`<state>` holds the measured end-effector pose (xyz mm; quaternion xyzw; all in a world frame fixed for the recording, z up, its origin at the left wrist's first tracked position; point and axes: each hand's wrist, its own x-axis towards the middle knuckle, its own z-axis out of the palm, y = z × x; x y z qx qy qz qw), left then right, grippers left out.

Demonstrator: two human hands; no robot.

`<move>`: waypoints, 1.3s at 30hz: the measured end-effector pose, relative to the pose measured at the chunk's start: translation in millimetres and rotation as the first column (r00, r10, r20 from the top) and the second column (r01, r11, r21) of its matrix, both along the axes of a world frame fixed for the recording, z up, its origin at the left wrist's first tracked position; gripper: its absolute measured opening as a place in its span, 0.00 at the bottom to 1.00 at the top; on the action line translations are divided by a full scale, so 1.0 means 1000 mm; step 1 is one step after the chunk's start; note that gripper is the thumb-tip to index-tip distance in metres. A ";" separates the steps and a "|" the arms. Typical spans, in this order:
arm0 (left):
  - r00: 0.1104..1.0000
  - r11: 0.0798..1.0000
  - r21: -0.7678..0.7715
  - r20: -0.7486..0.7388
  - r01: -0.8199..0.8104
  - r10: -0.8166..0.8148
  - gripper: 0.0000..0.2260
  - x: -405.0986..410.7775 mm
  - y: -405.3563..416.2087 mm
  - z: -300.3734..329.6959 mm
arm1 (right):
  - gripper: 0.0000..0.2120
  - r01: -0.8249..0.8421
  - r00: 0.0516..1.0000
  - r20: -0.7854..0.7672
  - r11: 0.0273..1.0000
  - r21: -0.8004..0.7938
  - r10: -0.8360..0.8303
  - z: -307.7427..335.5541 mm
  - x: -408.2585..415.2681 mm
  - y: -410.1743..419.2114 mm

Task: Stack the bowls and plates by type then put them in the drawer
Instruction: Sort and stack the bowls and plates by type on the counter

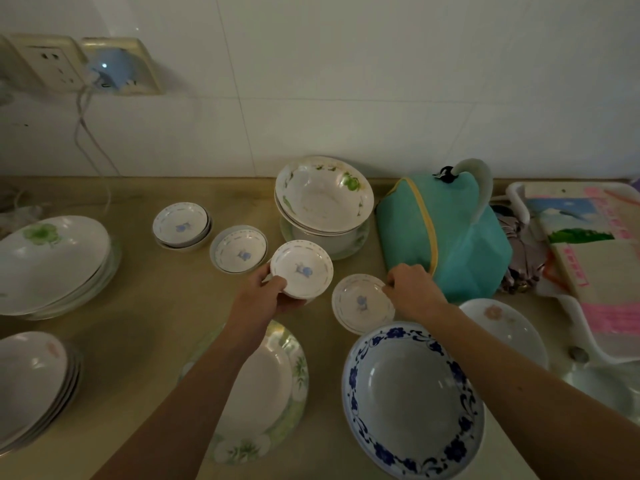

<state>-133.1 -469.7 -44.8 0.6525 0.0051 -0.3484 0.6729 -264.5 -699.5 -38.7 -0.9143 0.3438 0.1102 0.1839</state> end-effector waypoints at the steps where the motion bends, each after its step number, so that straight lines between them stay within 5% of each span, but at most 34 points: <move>1: 1.000 1.000 0.001 -0.007 -0.001 0.001 0.17 0.000 0.000 0.000 | 0.09 -0.004 1.000 0.005 1.000 -0.003 0.004 -0.001 0.000 0.000; 11: 1.000 1.000 -0.003 -0.029 0.009 -0.009 0.18 -0.003 -0.001 0.000 | 0.11 0.022 0.994 0.105 1.000 0.006 -0.022 0.017 -0.004 -0.004; 16: 0.999 0.999 -0.038 -0.024 0.030 -0.031 0.18 -0.001 0.003 0.004 | 0.10 0.184 0.922 0.286 0.946 0.266 -0.259 0.039 -0.001 -0.009; 20: 0.996 0.993 -0.074 -0.009 0.088 -0.089 0.17 -0.003 0.007 0.010 | 0.08 0.163 0.874 0.347 0.878 0.451 -0.340 0.049 0.008 0.010; 27: 0.988 0.970 -0.194 -0.027 0.145 -0.153 0.17 -0.007 0.026 0.016 | 0.10 0.081 0.862 0.418 0.892 0.444 -0.286 0.049 0.029 0.050; 39: 1.000 0.983 -0.184 -0.006 -0.002 0.001 0.16 0.010 0.103 0.003 | 0.09 -0.161 0.922 0.386 0.931 0.327 0.024 0.041 0.085 0.131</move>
